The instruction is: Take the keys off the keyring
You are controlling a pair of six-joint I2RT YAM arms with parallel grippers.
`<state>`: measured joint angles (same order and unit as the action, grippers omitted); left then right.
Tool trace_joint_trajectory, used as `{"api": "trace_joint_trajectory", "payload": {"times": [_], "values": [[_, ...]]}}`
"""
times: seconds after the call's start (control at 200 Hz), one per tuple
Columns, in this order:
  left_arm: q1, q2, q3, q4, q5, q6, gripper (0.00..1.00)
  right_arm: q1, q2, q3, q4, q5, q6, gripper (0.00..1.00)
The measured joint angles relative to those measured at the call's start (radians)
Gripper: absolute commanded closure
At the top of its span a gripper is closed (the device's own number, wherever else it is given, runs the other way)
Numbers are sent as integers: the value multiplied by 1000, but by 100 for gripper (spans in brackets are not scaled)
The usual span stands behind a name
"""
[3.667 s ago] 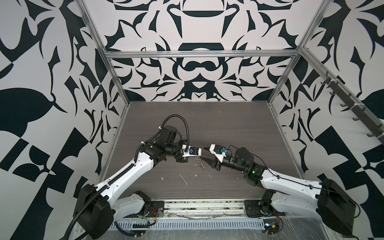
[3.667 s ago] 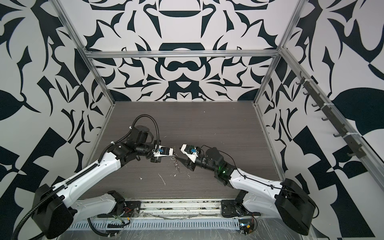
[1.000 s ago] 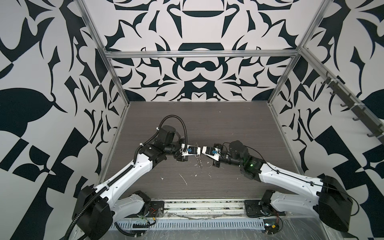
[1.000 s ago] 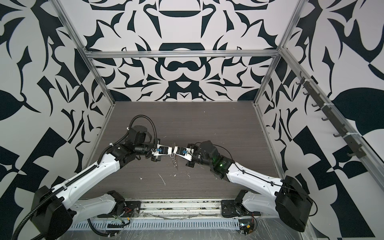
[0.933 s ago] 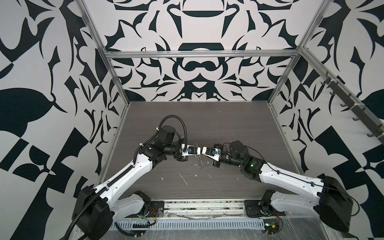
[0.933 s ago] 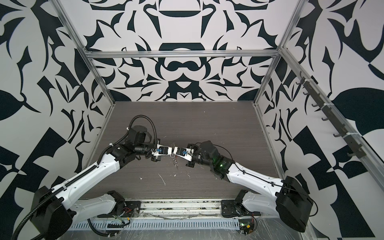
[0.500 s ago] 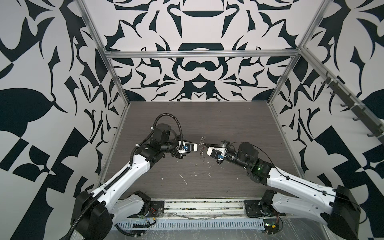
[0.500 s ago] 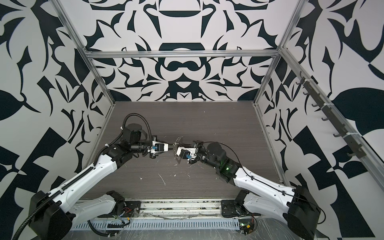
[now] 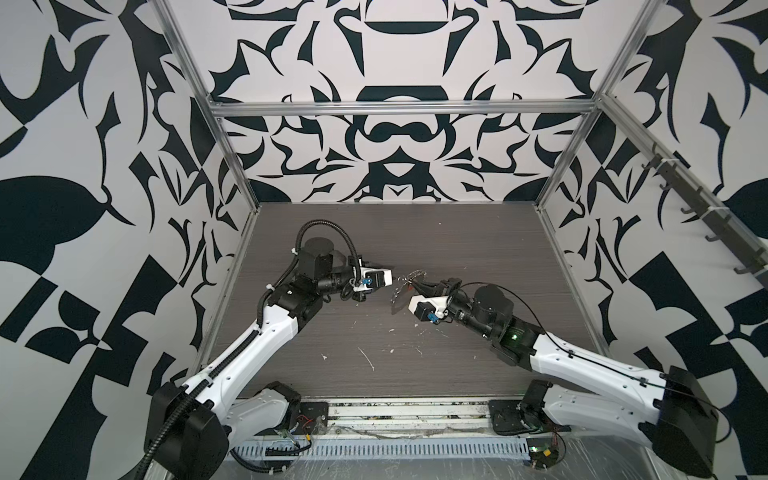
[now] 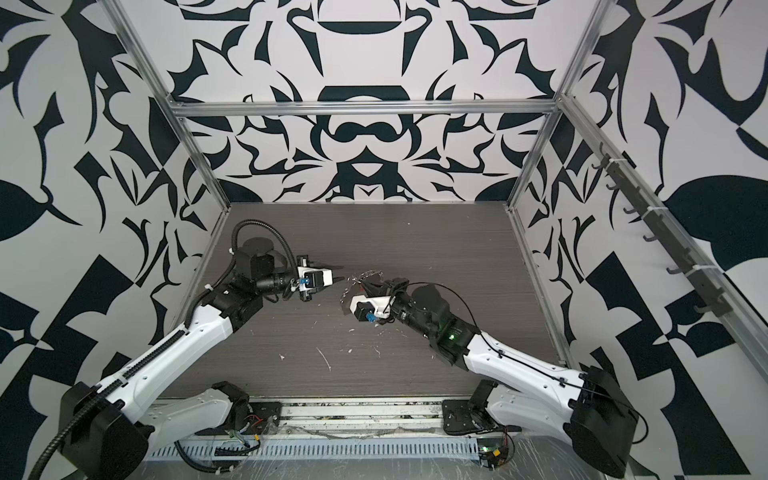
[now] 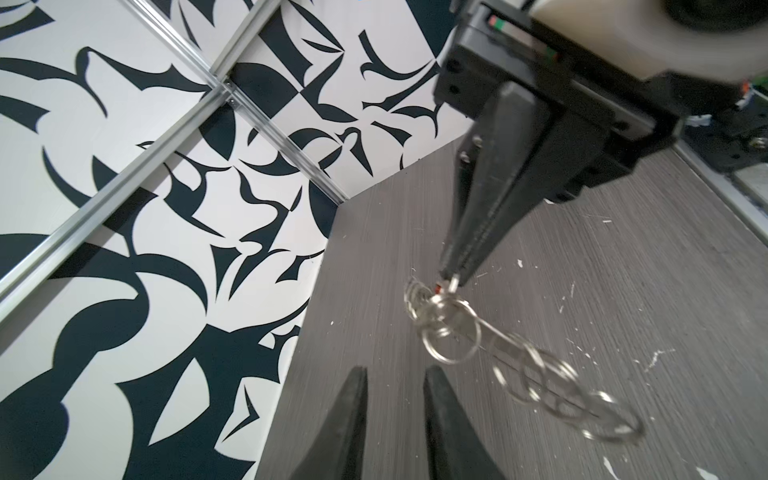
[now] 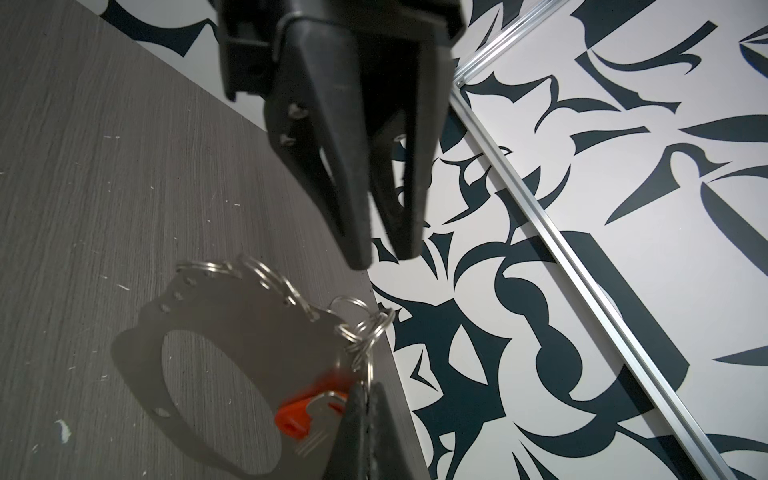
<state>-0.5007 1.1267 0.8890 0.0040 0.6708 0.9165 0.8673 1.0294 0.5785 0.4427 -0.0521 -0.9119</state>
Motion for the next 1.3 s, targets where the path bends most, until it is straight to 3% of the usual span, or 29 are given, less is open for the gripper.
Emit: {"api": "trace_joint_trajectory", "payload": {"times": [0.38,0.83,1.3], "values": [[0,122,138,7,58,-62,67,0,6,0,-23,-37,18,100],[-10,170,111,-10,197,-72,67,-3,-23,0,-20,-56,84,100],[-9,170,84,-14,233,-79,72,-37,-34,0,7,-101,188,100]]}}
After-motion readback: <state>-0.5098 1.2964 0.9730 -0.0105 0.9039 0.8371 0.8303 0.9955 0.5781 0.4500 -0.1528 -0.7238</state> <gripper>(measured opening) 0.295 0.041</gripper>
